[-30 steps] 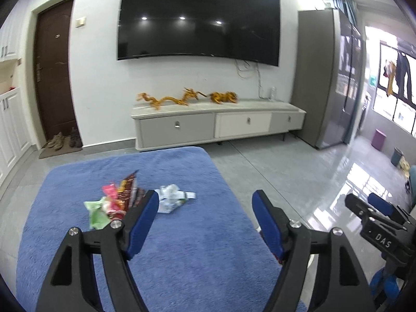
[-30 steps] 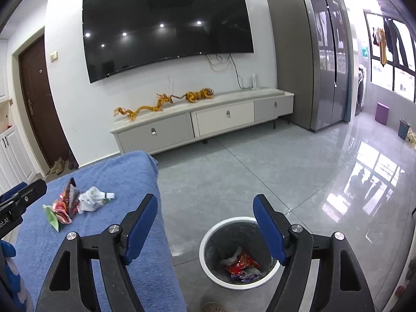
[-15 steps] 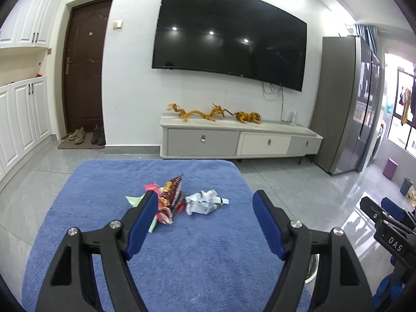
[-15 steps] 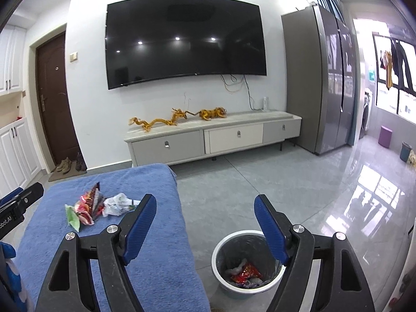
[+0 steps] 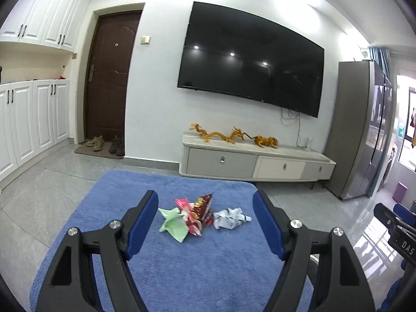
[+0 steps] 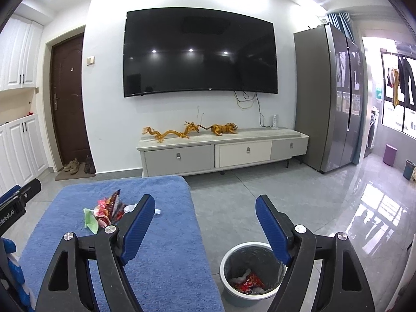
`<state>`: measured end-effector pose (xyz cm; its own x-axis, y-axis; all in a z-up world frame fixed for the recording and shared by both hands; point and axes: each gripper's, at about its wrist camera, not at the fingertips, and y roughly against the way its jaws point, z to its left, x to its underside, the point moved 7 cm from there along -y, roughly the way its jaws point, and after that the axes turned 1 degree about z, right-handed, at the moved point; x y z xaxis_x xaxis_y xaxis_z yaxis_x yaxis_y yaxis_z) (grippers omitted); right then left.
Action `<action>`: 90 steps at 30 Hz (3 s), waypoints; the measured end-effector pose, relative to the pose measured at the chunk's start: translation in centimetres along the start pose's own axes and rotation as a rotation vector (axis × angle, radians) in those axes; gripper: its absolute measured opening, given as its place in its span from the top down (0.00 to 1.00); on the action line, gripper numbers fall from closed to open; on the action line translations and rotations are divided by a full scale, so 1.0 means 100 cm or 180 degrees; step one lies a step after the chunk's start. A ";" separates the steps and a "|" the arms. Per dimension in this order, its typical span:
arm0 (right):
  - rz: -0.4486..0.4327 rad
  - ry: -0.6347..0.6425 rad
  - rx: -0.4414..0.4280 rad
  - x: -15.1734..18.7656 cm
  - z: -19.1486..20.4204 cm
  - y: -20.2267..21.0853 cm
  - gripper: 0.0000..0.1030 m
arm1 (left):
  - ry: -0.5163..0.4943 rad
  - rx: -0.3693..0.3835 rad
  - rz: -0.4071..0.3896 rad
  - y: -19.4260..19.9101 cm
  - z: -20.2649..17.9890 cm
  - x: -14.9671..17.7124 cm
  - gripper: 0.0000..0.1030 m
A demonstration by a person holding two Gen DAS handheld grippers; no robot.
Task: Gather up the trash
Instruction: 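Move both open tools back toward the remaining trash on the towel, then grasp the green paper with the left tool while the right tool grasps a white plastic bag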
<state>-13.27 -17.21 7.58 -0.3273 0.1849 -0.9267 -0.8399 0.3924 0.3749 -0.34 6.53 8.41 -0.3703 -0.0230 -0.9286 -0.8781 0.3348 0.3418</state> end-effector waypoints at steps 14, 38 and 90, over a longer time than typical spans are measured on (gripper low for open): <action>0.0079 0.0176 -0.0158 0.007 0.018 -0.018 0.24 | -0.0011 -0.0185 0.0424 -0.032 0.071 0.018 0.28; 0.0920 0.0355 -0.0606 0.065 0.055 -0.178 0.24 | -0.0051 0.0289 0.1309 -0.182 0.073 0.078 0.33; 0.1430 0.0469 -0.1655 0.091 0.151 -0.247 0.73 | 0.0387 0.0788 0.1665 -0.196 0.085 0.117 0.83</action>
<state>11.02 -11.66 -9.74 -0.7155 0.0897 -0.6928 -0.6957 -0.1820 0.6949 15.08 7.75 -10.38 -0.7800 0.1014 -0.6175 -0.4780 0.5404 0.6925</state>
